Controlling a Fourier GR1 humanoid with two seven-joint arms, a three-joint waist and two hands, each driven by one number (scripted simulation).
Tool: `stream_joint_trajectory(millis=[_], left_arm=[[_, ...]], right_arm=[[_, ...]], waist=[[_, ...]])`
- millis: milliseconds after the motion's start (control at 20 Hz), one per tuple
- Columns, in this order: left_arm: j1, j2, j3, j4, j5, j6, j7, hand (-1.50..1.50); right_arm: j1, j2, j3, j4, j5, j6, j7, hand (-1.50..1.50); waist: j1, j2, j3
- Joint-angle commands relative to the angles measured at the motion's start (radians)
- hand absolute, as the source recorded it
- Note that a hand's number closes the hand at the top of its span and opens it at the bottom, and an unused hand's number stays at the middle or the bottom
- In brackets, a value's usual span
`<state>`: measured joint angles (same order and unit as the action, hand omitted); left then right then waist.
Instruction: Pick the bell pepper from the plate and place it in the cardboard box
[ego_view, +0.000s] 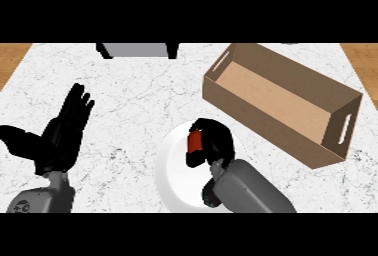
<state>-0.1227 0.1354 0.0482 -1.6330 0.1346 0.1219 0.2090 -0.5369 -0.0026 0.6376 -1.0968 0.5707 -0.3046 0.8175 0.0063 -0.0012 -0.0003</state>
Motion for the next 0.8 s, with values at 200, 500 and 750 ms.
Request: stream_joint_trajectory(millis=[200, 500, 750], left_arm=[[0.013, 0.011, 0.008, -0.046, 0.002, -0.008, 0.022, 0.0], [-0.014, -0.001, 0.009, 0.015, 0.001, -0.004, 0.014, 0.0], [0.006, 0.004, 0.024, -0.022, 0.007, -0.001, 0.013, 0.0]], right_arm=[[0.071, -0.007, 0.232, -0.141, 0.118, 0.11, -0.097, 1.5], [0.05, 0.002, 0.657, -0.315, 0.196, 0.284, -0.304, 1.5], [0.077, -0.08, 0.748, -0.639, 0.333, 0.311, -0.208, 1.5]], waist=[[0.0, -0.008, 0.001], [0.009, -0.012, -0.001], [-0.016, -0.01, 0.0]])
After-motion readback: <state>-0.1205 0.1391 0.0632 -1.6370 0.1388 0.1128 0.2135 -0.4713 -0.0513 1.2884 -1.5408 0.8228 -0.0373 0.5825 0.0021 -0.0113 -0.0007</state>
